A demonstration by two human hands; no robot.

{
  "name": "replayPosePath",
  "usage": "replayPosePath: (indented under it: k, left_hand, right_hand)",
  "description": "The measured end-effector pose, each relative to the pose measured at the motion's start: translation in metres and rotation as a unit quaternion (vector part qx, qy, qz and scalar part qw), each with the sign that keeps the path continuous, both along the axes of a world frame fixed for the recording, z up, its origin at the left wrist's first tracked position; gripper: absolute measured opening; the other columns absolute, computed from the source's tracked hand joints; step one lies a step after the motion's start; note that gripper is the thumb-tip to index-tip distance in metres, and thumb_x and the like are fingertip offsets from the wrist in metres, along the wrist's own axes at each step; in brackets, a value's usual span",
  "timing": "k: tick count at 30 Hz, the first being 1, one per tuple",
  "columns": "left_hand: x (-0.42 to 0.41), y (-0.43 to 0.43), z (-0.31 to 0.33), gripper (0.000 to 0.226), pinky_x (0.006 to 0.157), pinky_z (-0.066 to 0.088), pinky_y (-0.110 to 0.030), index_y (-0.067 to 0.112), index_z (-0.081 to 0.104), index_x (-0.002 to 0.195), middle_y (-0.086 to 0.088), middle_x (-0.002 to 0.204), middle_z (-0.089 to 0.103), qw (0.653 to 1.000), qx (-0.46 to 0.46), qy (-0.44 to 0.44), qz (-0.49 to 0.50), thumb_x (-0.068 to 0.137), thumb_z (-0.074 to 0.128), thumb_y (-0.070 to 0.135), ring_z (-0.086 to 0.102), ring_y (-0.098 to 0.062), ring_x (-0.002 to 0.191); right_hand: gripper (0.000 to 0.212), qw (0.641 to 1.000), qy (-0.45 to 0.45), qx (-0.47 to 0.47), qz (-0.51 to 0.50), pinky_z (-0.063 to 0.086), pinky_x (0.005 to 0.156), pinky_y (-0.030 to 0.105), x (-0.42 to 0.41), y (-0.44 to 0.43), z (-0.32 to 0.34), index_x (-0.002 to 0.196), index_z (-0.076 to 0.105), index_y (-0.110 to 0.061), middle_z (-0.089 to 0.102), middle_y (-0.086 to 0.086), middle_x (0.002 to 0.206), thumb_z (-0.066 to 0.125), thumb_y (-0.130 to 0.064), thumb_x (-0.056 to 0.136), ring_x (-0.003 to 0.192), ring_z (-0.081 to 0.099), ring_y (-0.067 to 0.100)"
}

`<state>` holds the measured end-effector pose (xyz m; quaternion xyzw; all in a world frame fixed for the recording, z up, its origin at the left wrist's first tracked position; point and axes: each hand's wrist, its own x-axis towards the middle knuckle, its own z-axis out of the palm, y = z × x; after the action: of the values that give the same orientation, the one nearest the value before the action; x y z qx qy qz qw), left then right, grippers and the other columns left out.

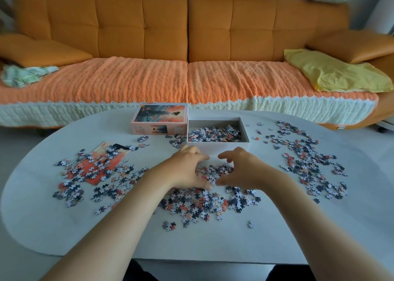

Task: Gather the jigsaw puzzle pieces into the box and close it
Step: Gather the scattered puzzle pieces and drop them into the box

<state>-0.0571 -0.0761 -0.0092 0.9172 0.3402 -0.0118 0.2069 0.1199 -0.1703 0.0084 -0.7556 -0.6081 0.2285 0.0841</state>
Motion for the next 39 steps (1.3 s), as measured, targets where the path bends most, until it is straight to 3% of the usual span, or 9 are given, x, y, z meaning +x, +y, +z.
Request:
replayPosePath:
  k: [2, 6, 11, 15, 23, 30, 34, 37, 39]
  left_hand:
    - [-0.002, -0.001, -0.003, 0.087, 0.108, 0.034, -0.038, 0.027, 0.041, 0.145, 0.01, 0.13, 0.039, 1.0, -0.004, 0.002, -0.003, 0.073, 0.07, 0.065, 0.027, -0.012, 0.129]
    - [0.004, -0.007, -0.004, 0.051, 0.086, 0.044, -0.03, 0.029, 0.06, 0.129, 0.01, 0.106, 0.047, 0.998, -0.006, -0.064, 0.015, 0.082, 0.073, 0.044, 0.048, -0.01, 0.1]
    - [0.002, -0.007, -0.005, 0.025, 0.075, 0.042, -0.021, 0.025, 0.067, 0.105, 0.011, 0.099, 0.053, 0.993, -0.013, -0.115, 0.037, 0.082, 0.076, 0.031, 0.055, -0.008, 0.09]
    - [0.001, -0.004, -0.003, 0.015, 0.074, 0.045, -0.018, 0.022, 0.069, 0.096, 0.012, 0.091, 0.063, 0.984, -0.05, -0.16, 0.059, 0.083, 0.076, 0.022, 0.061, -0.007, 0.087]
    - [0.015, 0.016, 0.021, 0.005, 0.061, 0.038, -0.024, 0.024, 0.069, 0.089, 0.01, 0.081, 0.065, 0.958, -0.066, -0.263, 0.088, 0.086, 0.073, 0.025, 0.056, -0.005, 0.07]
    - [0.039, 0.044, 0.029, 0.016, 0.076, 0.047, -0.02, 0.021, 0.069, 0.106, 0.009, 0.097, 0.068, 0.931, 0.039, -0.336, 0.14, 0.09, 0.068, 0.024, 0.06, -0.004, 0.084]
    - [0.034, 0.05, 0.014, 0.036, 0.09, 0.042, -0.022, 0.02, 0.059, 0.13, 0.0, 0.127, 0.063, 0.958, 0.055, -0.258, 0.109, 0.095, 0.059, 0.012, 0.059, -0.015, 0.112]
    - [0.03, 0.051, 0.011, 0.034, 0.091, 0.047, -0.032, 0.025, 0.059, 0.131, 0.002, 0.131, 0.061, 0.975, 0.052, -0.204, 0.072, 0.099, 0.053, 0.019, 0.059, -0.019, 0.114]
    - [0.03, 0.047, 0.012, 0.032, 0.095, 0.045, -0.035, 0.023, 0.06, 0.13, 0.001, 0.131, 0.061, 0.98, 0.075, -0.175, 0.053, 0.1, 0.049, 0.026, 0.058, -0.022, 0.115]
  right_hand:
    - [0.086, 0.999, -0.029, -0.009, 0.017, 0.051, 0.087, 0.033, -0.006, 0.002, -0.003, 0.143, 0.041, -0.031, 0.038, -0.003, 0.132, 0.078, -0.056, 0.069, 0.102, 0.057, 0.018]
    - [0.052, 0.999, -0.029, 0.032, 0.033, 0.042, 0.075, 0.024, -0.016, 0.006, -0.001, 0.128, 0.06, -0.031, 0.049, -0.001, 0.119, 0.075, -0.042, 0.079, 0.094, 0.055, 0.016]
    - [0.036, 0.999, -0.01, 0.048, 0.012, 0.045, 0.077, 0.022, -0.022, 0.007, 0.002, 0.114, 0.07, -0.023, 0.064, -0.004, 0.109, 0.077, -0.029, 0.079, 0.091, 0.058, 0.014]
    - [0.02, 0.997, 0.019, 0.069, -0.013, 0.056, 0.066, 0.027, -0.022, 0.01, 0.003, 0.099, 0.074, -0.025, 0.069, -0.005, 0.094, 0.072, -0.017, 0.081, 0.068, 0.065, 0.016]
    - [0.01, 0.985, 0.062, 0.157, -0.047, 0.055, 0.05, 0.025, -0.006, 0.031, 0.028, 0.088, 0.074, -0.024, 0.071, 0.003, 0.063, 0.074, -0.016, 0.082, 0.052, 0.066, 0.013]
    - [0.016, 0.94, 0.02, 0.332, -0.072, 0.045, 0.064, 0.024, 0.006, 0.069, 0.023, 0.096, 0.075, -0.015, 0.065, 0.002, 0.087, 0.07, -0.01, 0.083, 0.076, 0.059, 0.019]
    - [0.038, 0.969, 0.008, 0.243, -0.042, 0.045, 0.079, 0.027, 0.018, 0.077, 0.004, 0.125, 0.064, -0.022, 0.066, 0.001, 0.111, 0.066, -0.013, 0.088, 0.095, 0.06, 0.021]
    - [0.032, 0.973, -0.002, 0.23, -0.025, 0.043, 0.065, 0.026, 0.025, 0.072, 0.002, 0.123, 0.066, -0.027, 0.07, 0.001, 0.1, 0.057, -0.015, 0.095, 0.075, 0.058, 0.015]
    - [0.031, 0.975, -0.014, 0.219, -0.026, 0.039, 0.067, 0.022, 0.029, 0.068, 0.001, 0.123, 0.066, -0.025, 0.069, 0.001, 0.104, 0.051, -0.015, 0.098, 0.079, 0.058, 0.015]
